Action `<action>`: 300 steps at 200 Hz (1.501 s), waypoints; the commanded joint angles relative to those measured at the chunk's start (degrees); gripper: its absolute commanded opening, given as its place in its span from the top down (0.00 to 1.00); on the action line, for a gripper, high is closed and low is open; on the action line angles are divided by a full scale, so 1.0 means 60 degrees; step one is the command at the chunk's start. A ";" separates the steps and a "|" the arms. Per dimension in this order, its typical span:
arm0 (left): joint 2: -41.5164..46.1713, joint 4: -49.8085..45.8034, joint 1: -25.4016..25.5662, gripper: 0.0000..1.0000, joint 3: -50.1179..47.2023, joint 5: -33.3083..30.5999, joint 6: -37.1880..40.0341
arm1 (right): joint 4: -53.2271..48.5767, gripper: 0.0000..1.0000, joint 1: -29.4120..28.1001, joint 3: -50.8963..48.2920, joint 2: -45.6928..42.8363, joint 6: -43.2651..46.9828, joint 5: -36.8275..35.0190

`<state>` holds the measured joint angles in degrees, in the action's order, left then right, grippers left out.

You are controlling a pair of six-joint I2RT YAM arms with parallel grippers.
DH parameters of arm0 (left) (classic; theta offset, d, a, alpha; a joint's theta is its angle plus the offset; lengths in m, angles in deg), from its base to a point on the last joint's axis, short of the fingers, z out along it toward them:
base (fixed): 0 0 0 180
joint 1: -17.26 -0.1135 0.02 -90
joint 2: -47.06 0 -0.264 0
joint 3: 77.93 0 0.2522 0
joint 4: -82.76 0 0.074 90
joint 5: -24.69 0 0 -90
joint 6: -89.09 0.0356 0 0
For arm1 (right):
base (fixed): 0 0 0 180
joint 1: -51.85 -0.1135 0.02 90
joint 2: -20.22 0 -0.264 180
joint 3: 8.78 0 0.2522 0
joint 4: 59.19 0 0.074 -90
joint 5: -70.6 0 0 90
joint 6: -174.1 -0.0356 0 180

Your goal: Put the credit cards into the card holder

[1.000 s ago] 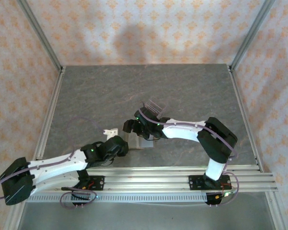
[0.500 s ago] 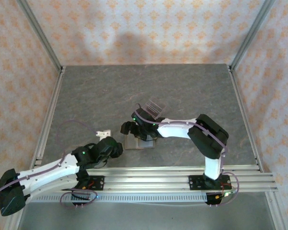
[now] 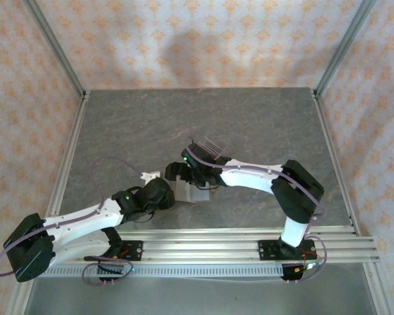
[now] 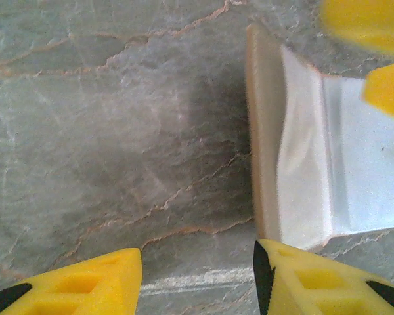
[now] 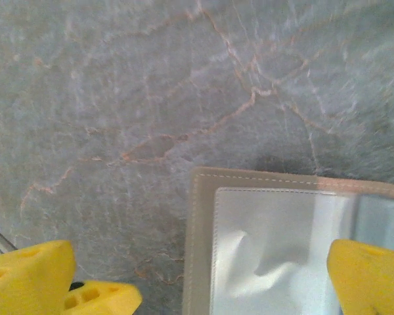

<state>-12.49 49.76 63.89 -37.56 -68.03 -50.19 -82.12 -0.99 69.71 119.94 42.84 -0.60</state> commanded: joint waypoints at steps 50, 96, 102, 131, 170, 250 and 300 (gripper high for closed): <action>-0.1087 0.0542 -0.0619 0.47 0.1042 0.0724 0.1085 | -0.3703 0.08 0.1408 0.1428 -0.1314 0.2505 -0.2569; -0.2119 0.0795 -0.1017 0.47 0.1445 0.1088 0.1445 | -0.5432 0.39 0.2038 0.3082 -0.0349 0.3921 -0.4321; -0.2244 0.0843 -0.1041 0.47 0.1468 0.1118 0.1481 | -0.5540 0.42 0.2088 0.3232 -0.0188 0.4086 -0.4423; -0.2736 0.0985 -0.1078 0.49 0.1541 0.1215 0.1634 | -0.6040 0.60 0.2141 0.3845 0.0409 0.4648 -0.4503; -0.3002 0.1228 -0.1092 0.50 0.1345 0.1226 0.1659 | -0.5650 0.68 0.2022 0.3731 0.0595 0.4959 -0.3327; -0.3208 0.1552 -0.1093 0.54 0.0876 0.1054 0.1534 | -0.6012 0.74 0.1263 0.5031 0.2193 0.6003 -0.3509; -0.3171 0.1640 -0.1093 0.55 0.0765 0.1069 0.1531 | -0.6391 0.74 0.1263 0.5559 0.2886 0.6390 -0.4130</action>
<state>-31.72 58.63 57.71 -31.81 -61.04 -41.31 -117.33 6.42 100.82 135.66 78.84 -21.80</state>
